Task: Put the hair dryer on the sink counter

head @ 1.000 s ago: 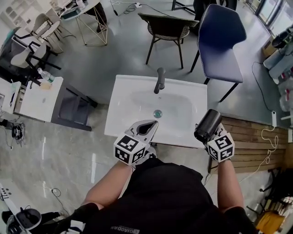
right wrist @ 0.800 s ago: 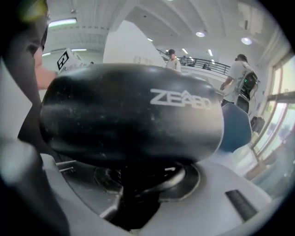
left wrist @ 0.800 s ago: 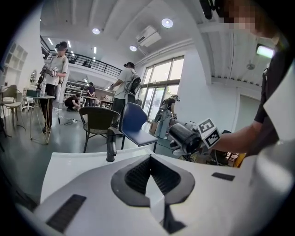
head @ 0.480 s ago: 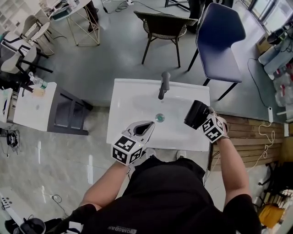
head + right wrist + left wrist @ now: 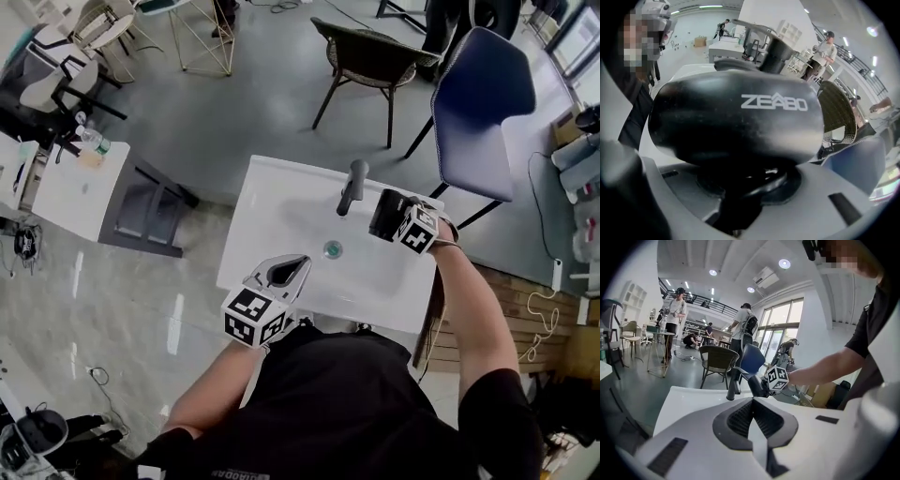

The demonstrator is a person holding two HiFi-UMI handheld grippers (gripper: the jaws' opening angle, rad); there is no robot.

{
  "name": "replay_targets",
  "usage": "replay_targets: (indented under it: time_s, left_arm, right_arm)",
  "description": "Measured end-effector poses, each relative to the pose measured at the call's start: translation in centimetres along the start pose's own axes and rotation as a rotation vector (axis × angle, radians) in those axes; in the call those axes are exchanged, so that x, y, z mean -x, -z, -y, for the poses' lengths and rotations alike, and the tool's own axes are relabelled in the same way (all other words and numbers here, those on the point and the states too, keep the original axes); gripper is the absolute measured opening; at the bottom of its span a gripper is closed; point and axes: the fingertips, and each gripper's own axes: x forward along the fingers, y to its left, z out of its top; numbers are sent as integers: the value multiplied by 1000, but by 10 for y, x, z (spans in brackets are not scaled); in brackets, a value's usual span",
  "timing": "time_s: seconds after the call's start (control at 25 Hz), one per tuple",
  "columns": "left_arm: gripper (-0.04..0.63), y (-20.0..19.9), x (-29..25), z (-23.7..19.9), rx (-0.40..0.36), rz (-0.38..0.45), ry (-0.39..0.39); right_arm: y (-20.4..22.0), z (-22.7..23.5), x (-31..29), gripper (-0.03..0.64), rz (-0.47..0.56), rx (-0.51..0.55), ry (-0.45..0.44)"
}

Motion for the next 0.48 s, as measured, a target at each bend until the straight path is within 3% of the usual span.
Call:
replay_targets:
  time_s: [0.2,0.48]
  left_arm:
    - [0,5,7,-3,45,4,-73]
    - [0,12,9,-8,85,7,-136]
  right_arm:
    - [-13,13,-29,144,-43,79,-71]
    - [-16,14,-52,147,-79,112,-159]
